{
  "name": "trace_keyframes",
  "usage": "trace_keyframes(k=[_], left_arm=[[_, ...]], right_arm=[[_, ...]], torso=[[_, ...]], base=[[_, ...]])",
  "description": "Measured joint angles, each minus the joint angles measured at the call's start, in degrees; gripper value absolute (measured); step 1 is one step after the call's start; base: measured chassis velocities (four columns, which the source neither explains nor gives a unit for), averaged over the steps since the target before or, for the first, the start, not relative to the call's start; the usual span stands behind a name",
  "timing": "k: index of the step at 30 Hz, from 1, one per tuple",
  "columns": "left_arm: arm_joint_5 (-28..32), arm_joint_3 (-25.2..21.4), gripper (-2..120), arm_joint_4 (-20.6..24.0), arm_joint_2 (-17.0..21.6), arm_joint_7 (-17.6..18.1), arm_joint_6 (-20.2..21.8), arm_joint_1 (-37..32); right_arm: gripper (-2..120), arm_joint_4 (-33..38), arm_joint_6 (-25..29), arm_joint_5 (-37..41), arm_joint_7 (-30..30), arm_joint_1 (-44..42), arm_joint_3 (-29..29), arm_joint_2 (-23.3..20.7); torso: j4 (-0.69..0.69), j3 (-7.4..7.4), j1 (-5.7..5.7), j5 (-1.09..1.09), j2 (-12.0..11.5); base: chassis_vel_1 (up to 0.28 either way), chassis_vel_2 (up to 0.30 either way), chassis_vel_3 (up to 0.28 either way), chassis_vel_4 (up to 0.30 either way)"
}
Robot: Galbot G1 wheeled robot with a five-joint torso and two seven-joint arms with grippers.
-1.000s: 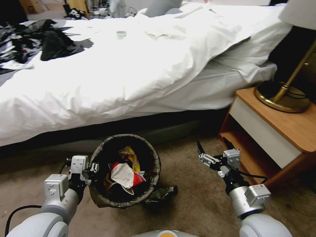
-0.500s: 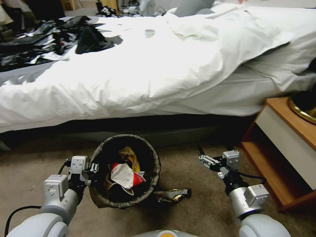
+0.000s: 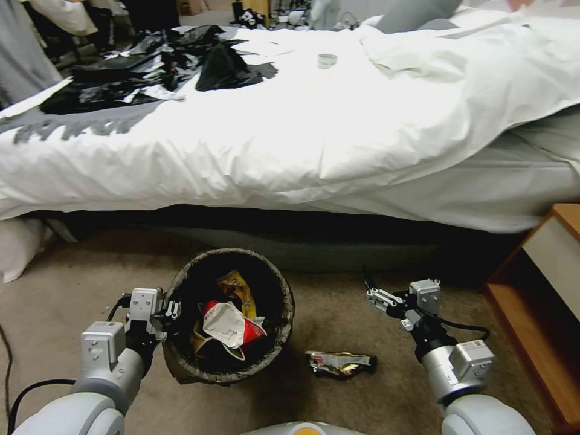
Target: Pick up the trash bin, then pick up the garbage from the floor and place it into the trash bin.
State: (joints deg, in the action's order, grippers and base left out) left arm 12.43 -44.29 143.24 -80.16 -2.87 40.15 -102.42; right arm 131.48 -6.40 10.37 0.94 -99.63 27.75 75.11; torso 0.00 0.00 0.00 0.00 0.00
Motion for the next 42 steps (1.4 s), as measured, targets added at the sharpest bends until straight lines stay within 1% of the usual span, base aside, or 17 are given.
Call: trace_keyframes(k=[10, 13, 15, 16, 18, 19, 20, 23, 24, 27, 28, 31, 32, 35, 36, 39, 42], left_arm=[[0.00, 0.11, 3, 0.00, 0.00, 0.01, 0.00, 0.00], [-0.04, 0.10, 3, 0.00, 0.04, 0.03, 0.00, -0.01], [-0.12, 0.08, 3, 0.00, 0.22, 0.05, -0.06, -0.02], [-0.12, 0.08, 3, 0.00, 0.22, 0.05, -0.06, -0.02], [-0.17, 0.06, 3, 0.00, 0.39, 0.09, -0.19, 0.00], [-0.17, 0.06, 3, 0.00, 0.44, 0.08, -0.34, 0.01], [-0.17, 0.06, 3, 0.00, 0.44, 0.08, -0.34, 0.01], [-0.07, -0.20, 3, 0.00, 0.65, 0.03, -0.44, -0.18], [-0.07, -0.20, 3, 0.00, 0.65, 0.03, -0.44, -0.18], [0.12, -0.53, 3, 0.00, 0.94, 0.02, -0.45, -0.29], [0.12, -0.53, 3, 0.00, 0.94, 0.02, -0.45, -0.29], [0.20, -0.56, 3, 0.00, 0.98, 0.07, -0.45, -0.36], [0.20, -0.56, 3, 0.00, 0.98, 0.07, -0.45, -0.36], [0.22, -0.55, 3, 0.00, 0.98, 0.06, -0.45, -0.44], [0.22, -0.55, 3, 0.00, 0.98, 0.06, -0.45, -0.44], [0.20, -0.54, 3, 0.00, 0.91, 0.09, -0.44, -0.60], [0.20, -0.55, 3, 0.00, 0.90, 0.09, -0.42, -0.73]], right_arm=[[100, -0.26, -0.73, 1.28, -2.17, 0.31, 2.22, -0.99], [100, -0.34, -1.17, 1.91, -3.54, 0.61, 2.99, -2.13], [100, -0.60, -1.51, 2.60, -4.98, 1.10, 3.56, -4.92], [100, -0.60, -1.51, 2.60, -4.98, 1.10, 3.56, -4.92], [100, -1.42, -2.20, 4.10, -7.16, 1.76, 4.24, -10.77], [100, -2.59, -2.49, 5.66, -8.51, 2.35, 4.45, -14.69], [100, -2.59, -2.49, 5.66, -8.51, 2.35, 4.45, -14.69], [100, -5.45, -2.62, 8.74, -11.61, 3.23, 4.67, -21.13], [100, -5.45, -2.62, 8.74, -11.61, 3.23, 4.67, -21.13], [100, -8.62, -2.42, 11.57, -14.54, 3.72, 4.23, -26.42], [100, -8.62, -2.42, 11.57, -14.54, 3.72, 4.23, -26.42], [100, -11.69, -2.21, 13.20, -16.42, 4.57, 2.00, -30.95], [100, -11.69, -2.21, 13.20, -16.42, 4.57, 2.00, -30.95], [100, -13.61, -2.73, 14.71, -17.58, 5.38, -0.77, -33.93], [100, -13.61, -2.73, 14.71, -17.58, 5.38, -0.77, -33.93], [100, -16.25, -3.65, 15.08, -18.25, 7.05, -4.79, -35.44], [100, -17.62, -4.38, 15.08, -18.86, 7.88, -7.23, -35.99]], torso=[[0.00, 0.00, 0.00, 0.00, 0.00], [0.00, 0.00, 0.00, 0.00, 0.00], [0.02, 0.00, 0.00, 0.02, 0.00], [0.02, 0.00, 0.00, 0.02, 0.00], [0.02, 0.00, 0.00, 0.00, 0.00], [0.01, 0.00, 0.00, 0.00, 0.00], [0.01, 0.00, 0.00, 0.00, 0.00], [-0.01, 0.00, 0.00, 0.02, 0.00], [-0.01, 0.00, 0.00, 0.02, 0.00], [0.00, 0.00, 0.00, 0.01, 0.00], [0.00, 0.00, 0.00, 0.01, 0.00], [0.01, 0.00, 0.00, 0.01, 0.00], [0.01, 0.00, 0.00, 0.01, 0.00], [0.00, 0.00, 0.00, 0.00, 0.00], [0.00, 0.00, 0.00, 0.00, 0.00], [0.00, 0.00, 0.00, 0.00, 0.00], [0.00, 0.00, 0.00, 0.01, 0.00]], base=[[0.083, 0.082, 0.084, 0.084], [0.085, 0.093, 0.073, 0.082], [0.049, 0.067, 0.065, 0.066], [0.049, 0.059, 0.065, 0.066], [0.025, 0.030, 0.009, 0.018], [0.000, 0.000, 0.000, 0.000], [0.000, 0.000, 0.000, 0.000], [0.000, 0.000, 0.000, 0.000], [0.000, 0.000, 0.000, 0.000], [0.000, 0.000, 0.000, 0.000], [0.000, 0.000, 0.000, 0.000], [0.000, 0.000, 0.000, 0.000], [0.000, 0.000, 0.000, 0.000], [0.000, 0.000, 0.000, 0.000], [0.000, 0.000, 0.000, 0.000], [0.000, 0.000, 0.000, 0.000], [0.000, 0.000, 0.000, 0.000]])
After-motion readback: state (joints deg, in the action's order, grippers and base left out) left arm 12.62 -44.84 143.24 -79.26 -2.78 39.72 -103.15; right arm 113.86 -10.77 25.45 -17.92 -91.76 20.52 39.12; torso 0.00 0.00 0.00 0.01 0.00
